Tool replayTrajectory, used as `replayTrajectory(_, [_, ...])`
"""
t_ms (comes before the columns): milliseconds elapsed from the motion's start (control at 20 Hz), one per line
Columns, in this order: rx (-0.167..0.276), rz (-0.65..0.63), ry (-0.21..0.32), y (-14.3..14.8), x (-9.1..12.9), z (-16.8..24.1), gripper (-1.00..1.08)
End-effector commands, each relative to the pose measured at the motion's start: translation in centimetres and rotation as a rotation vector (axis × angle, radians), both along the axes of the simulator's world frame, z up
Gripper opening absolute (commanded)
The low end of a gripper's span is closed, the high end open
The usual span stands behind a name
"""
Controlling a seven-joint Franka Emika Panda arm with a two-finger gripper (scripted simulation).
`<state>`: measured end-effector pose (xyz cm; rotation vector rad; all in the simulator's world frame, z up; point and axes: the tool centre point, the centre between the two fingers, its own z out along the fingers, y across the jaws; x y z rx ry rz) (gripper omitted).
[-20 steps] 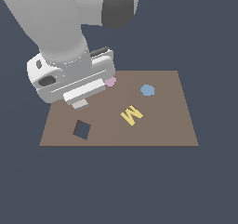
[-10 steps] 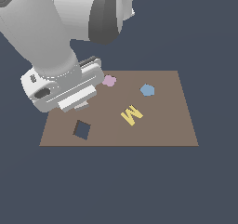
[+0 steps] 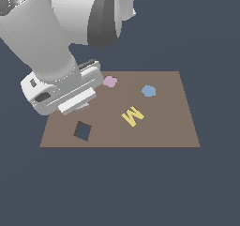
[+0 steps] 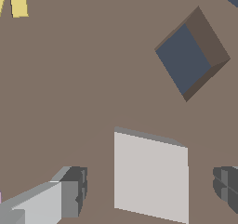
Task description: Insert a designated object into the corresponding slot on a board.
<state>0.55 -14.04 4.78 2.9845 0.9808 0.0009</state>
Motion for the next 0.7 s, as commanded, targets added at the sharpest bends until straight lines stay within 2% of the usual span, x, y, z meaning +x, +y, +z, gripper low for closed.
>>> replayTrajectory(0, [0.000, 0.001, 0.001, 0.0, 0.0, -0.6, 1.00])
replayTrajectory(300, [0.000, 0.004, 0.001, 0.0, 0.0, -1.8, 1.00])
replayTrajectory(350, [0.000, 0.004, 0.001, 0.0, 0.0, -1.8, -1.00])
replayTrajectory(650, [0.000, 0.004, 0.001, 0.0, 0.0, -1.8, -1.00])
